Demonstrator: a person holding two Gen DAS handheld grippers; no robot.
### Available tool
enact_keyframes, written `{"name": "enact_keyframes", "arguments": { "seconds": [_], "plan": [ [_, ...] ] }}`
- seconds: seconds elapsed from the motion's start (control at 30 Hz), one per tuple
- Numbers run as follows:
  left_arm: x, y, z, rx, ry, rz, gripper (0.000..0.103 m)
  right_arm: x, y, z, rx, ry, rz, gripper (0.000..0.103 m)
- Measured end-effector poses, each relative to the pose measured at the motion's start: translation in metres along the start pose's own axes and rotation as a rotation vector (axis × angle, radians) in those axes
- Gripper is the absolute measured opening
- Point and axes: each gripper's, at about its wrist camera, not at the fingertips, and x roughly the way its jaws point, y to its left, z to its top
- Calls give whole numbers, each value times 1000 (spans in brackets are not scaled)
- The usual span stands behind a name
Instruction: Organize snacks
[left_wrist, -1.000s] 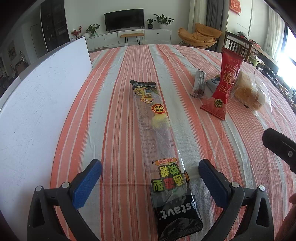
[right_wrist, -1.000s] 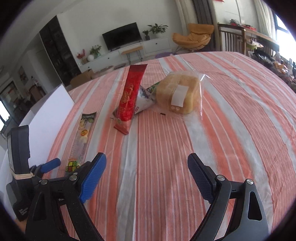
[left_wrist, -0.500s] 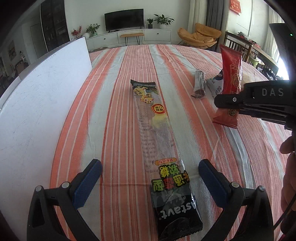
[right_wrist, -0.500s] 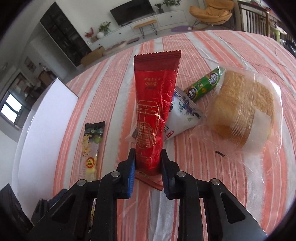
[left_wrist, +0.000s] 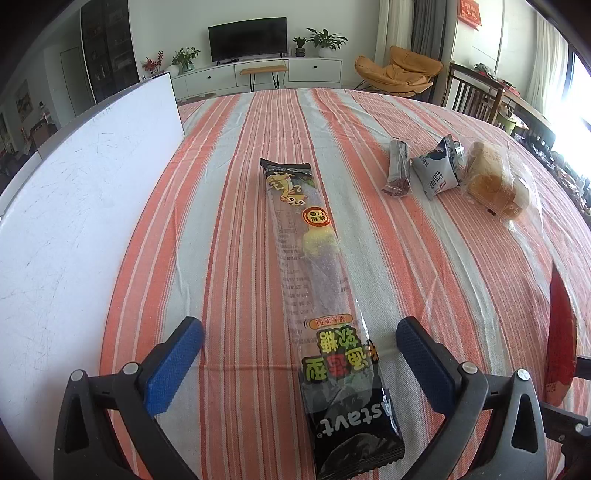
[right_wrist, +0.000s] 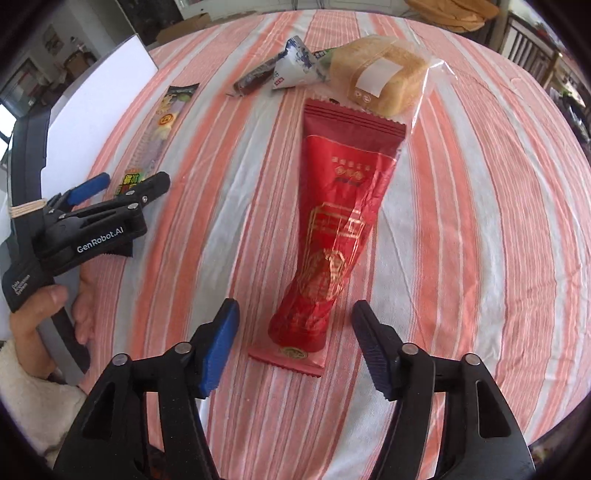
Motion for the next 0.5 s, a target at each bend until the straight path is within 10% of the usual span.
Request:
{"name": "enact_keyframes", "arguments": {
  "seconds": [0.5],
  "plan": [
    [0, 0, 0, 0, 0, 0, 103, -5, 1, -31, 302, -372, -7, 82]
  ]
}}
